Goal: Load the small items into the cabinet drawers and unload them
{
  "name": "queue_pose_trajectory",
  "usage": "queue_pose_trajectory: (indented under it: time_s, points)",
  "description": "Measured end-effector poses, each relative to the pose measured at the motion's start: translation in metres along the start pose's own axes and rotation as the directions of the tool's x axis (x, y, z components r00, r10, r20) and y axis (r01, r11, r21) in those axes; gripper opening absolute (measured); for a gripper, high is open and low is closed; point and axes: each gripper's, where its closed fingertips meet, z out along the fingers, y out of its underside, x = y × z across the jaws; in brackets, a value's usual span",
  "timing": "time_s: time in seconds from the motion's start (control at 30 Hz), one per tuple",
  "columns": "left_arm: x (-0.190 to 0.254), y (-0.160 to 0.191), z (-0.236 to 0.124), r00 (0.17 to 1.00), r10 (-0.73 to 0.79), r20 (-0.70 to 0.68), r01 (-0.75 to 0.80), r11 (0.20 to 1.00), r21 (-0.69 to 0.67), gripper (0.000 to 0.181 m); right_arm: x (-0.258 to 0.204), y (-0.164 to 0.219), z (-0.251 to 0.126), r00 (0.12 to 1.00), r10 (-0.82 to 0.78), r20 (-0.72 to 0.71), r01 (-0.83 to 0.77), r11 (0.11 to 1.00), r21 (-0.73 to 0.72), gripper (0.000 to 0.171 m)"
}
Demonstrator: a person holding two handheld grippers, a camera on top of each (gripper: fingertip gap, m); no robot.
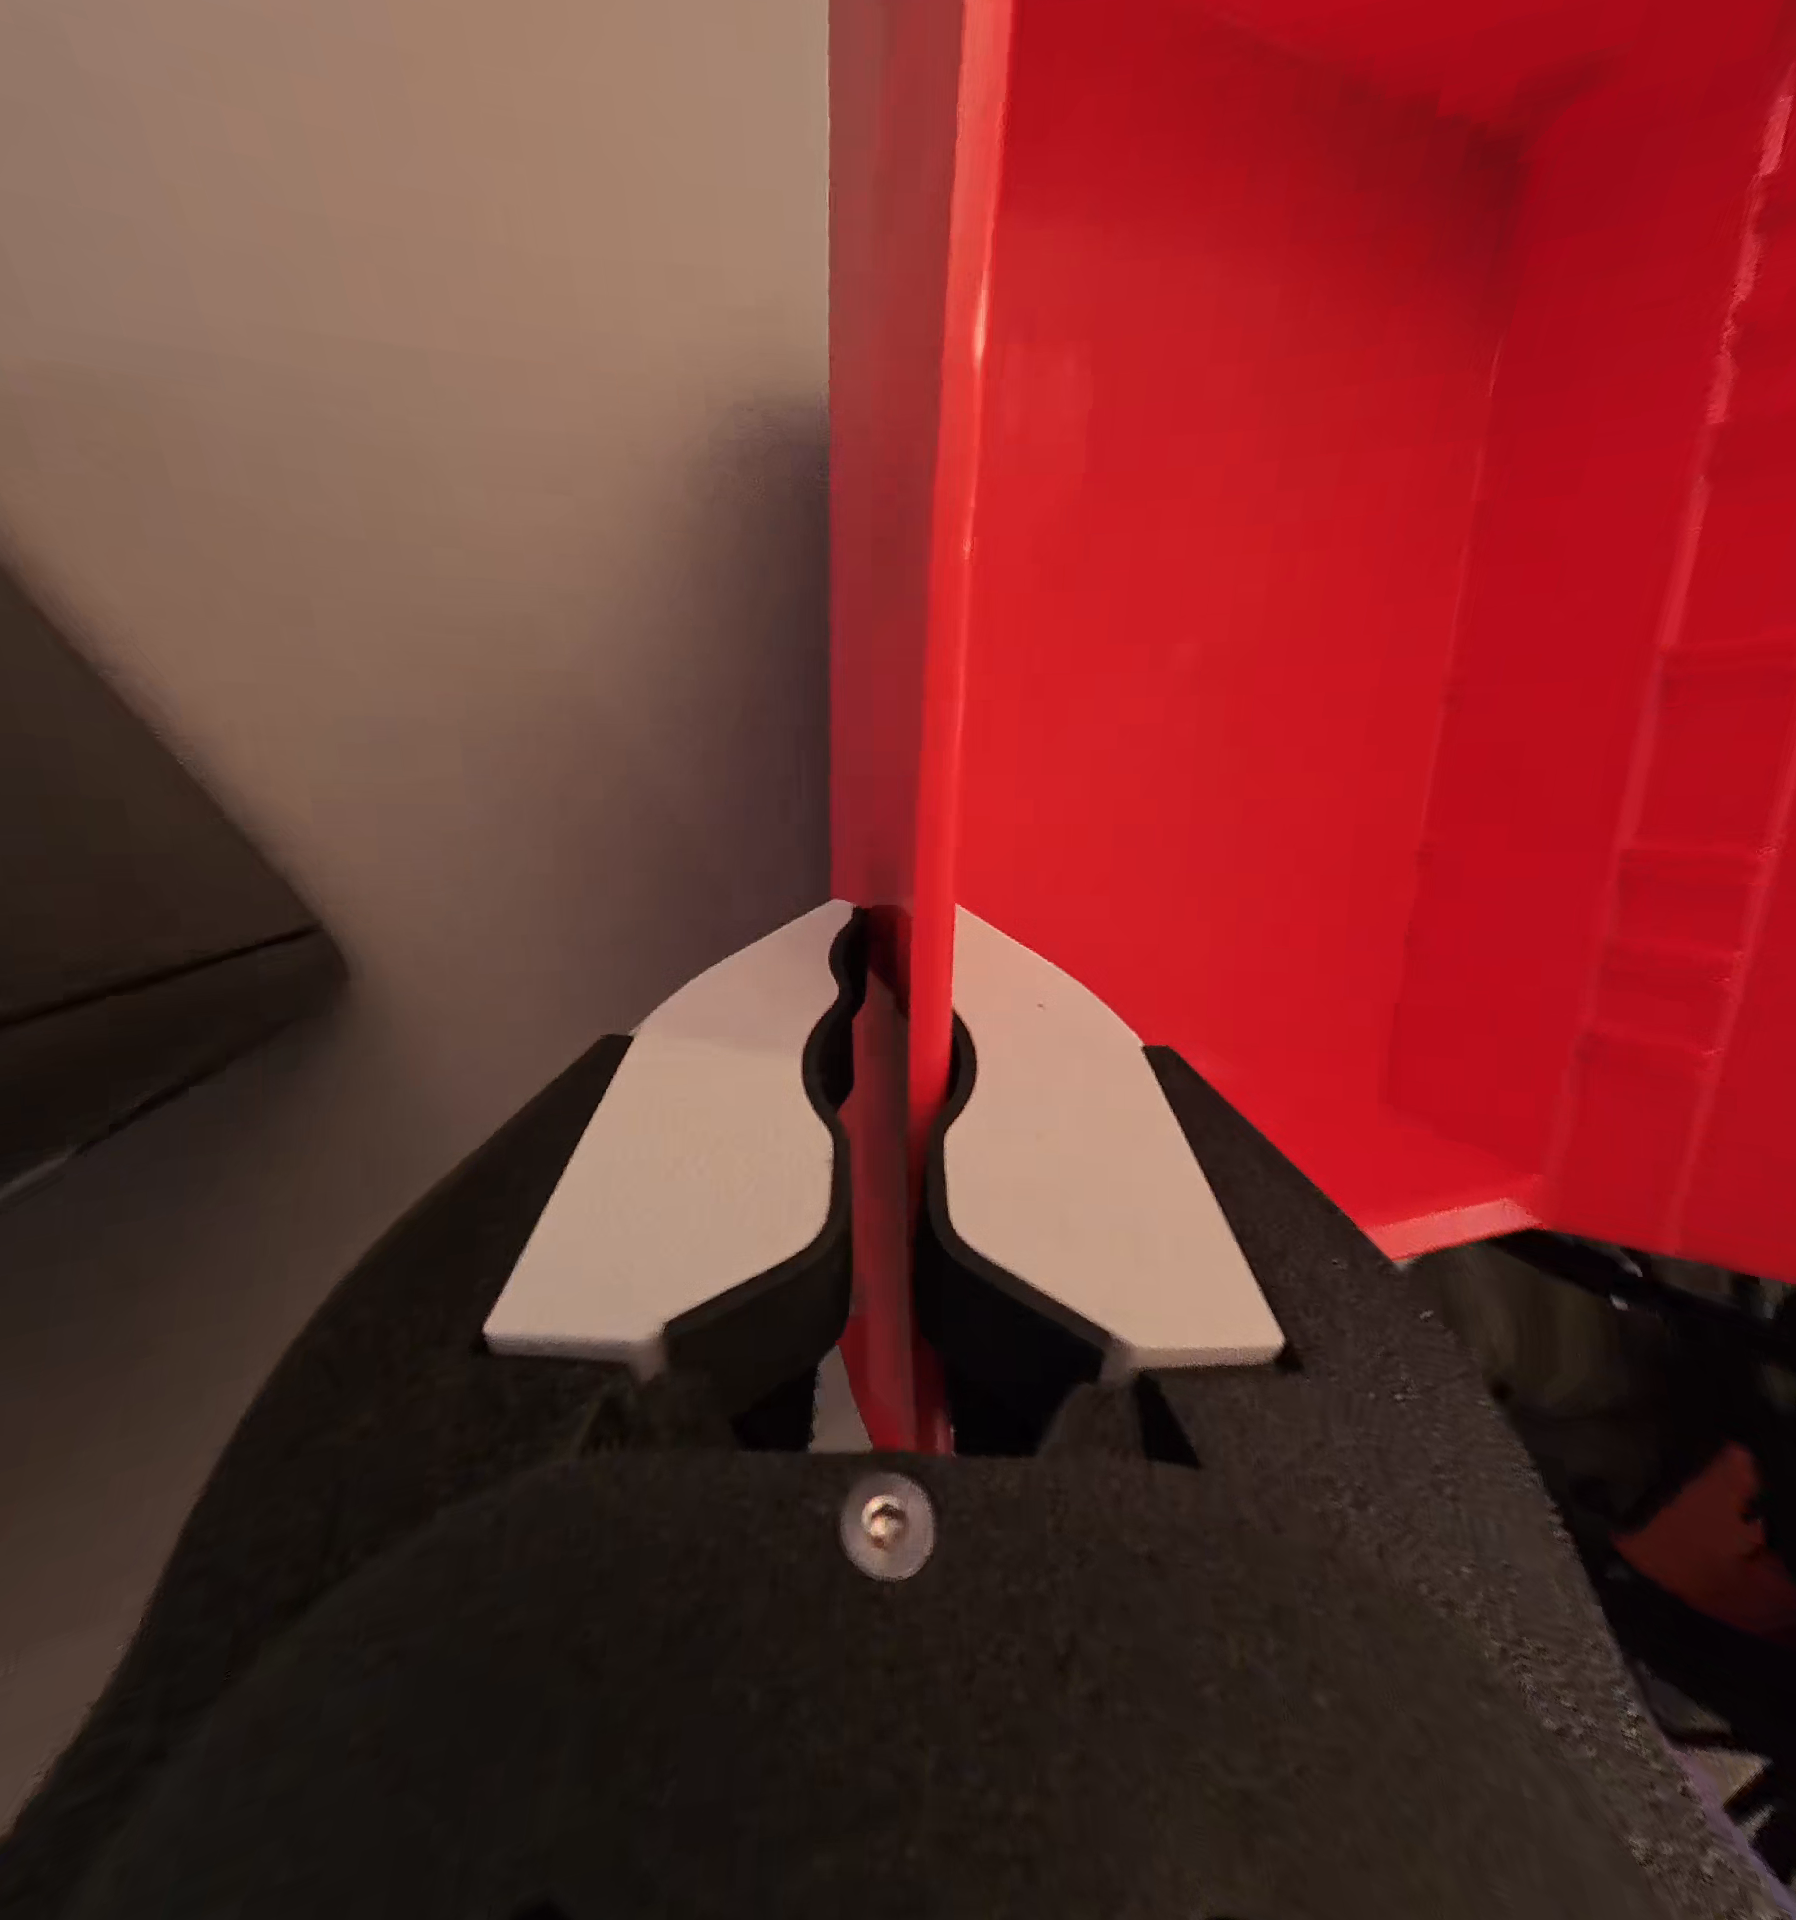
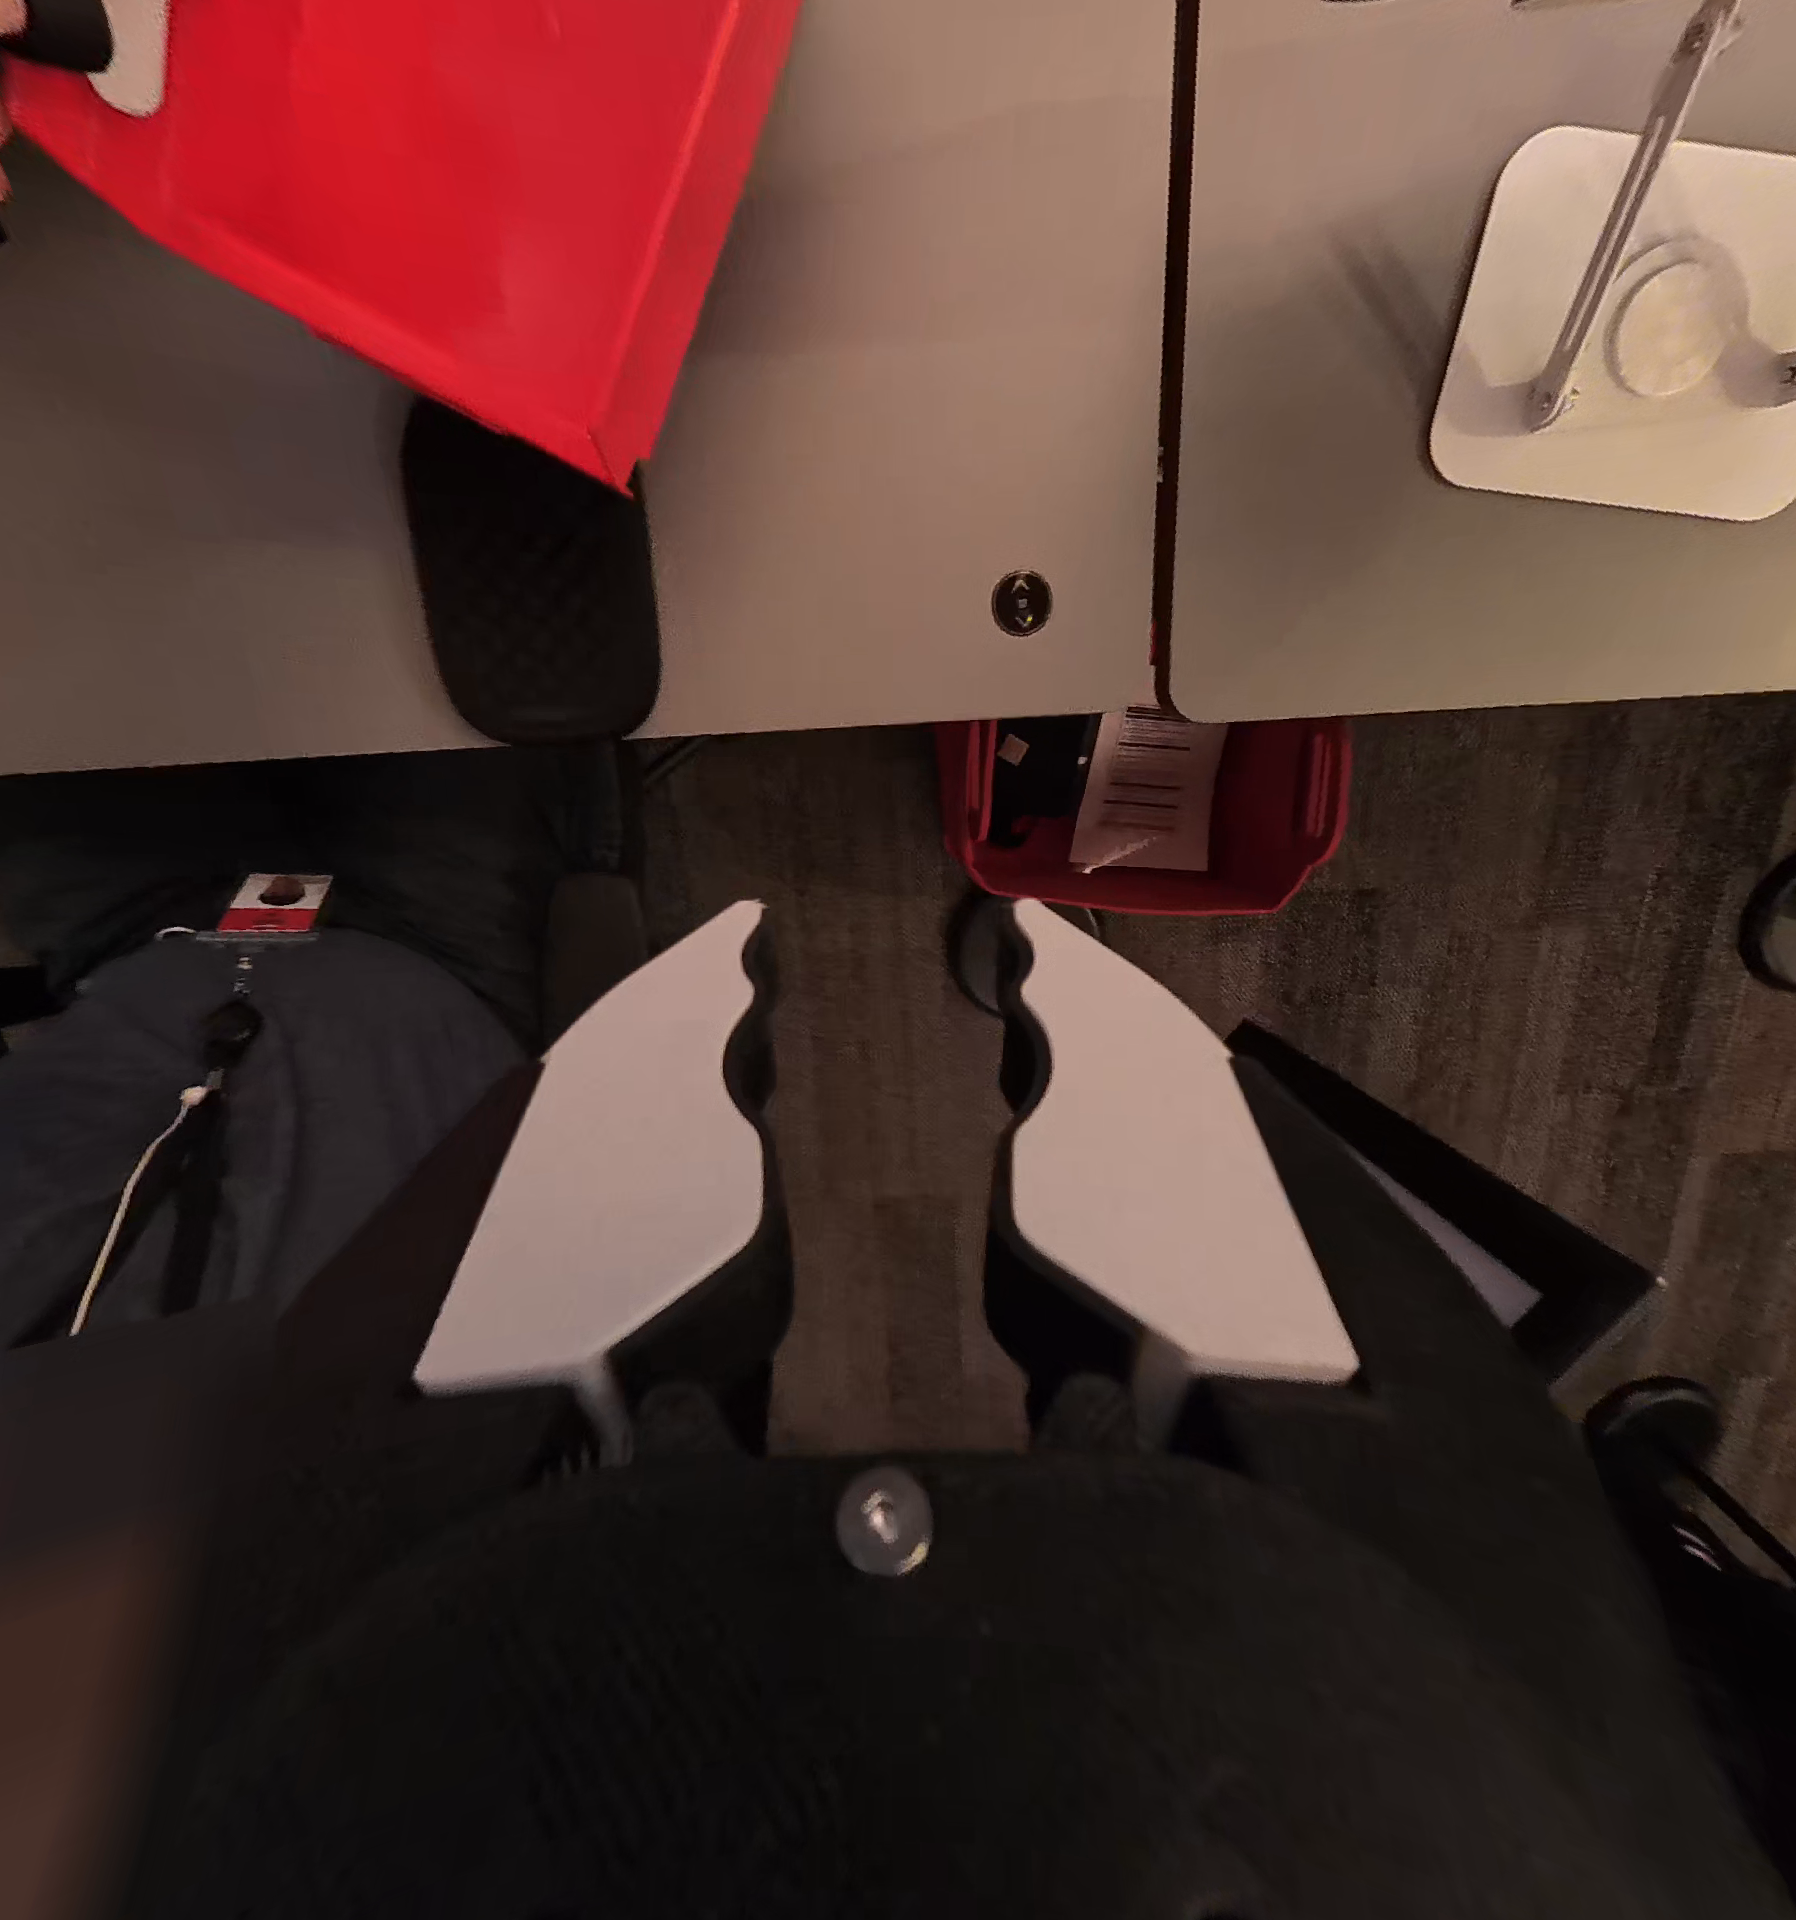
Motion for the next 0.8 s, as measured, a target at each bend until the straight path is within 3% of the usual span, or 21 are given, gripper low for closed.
queue_pose_trajectory:
  time_s: [0.17,0.23,0.37,0.47,0.6,0.8]
  points:
    - [-0.023,-0.001,0.024,0.995,-0.093,0.019,0.093,0.996,-0.004,0.007,-0.003,-0.023,0.041,0.992,-0.082,-0.097,0.092,0.99,0.11,0.041]
    - [-0.031,-0.002,0.028,0.994,-0.099,0.041,0.099,0.995,0.003,0.007,-0.01,-0.041,0.059,0.979,-0.124,-0.16,0.157,0.964,0.215,0.042]
    - [-0.043,0.0,0.035,0.99,-0.111,0.081,0.109,0.994,0.029,0.008,-0.045,-0.067,0.086,0.951,-0.175,-0.254,0.283,0.823,0.493,0.041]
    - [-0.048,0.006,0.042,0.984,-0.166,0.07,0.164,0.986,0.034,0.008,-0.073,-0.067,0.103,0.925,-0.16,-0.345,0.353,0.702,0.619,0.041]
    - [-0.053,0.009,0.042,0.973,-0.214,0.09,0.21,0.977,0.049,0.007,-0.093,-0.064,0.12,0.87,-0.09,-0.485,0.434,0.607,0.666,0.041]
    - [-0.05,0.009,0.036,0.975,-0.213,0.069,0.207,0.975,0.085,0.013,-0.11,-0.07,0.145,0.864,-0.083,-0.497,0.439,0.607,0.662,0.041]
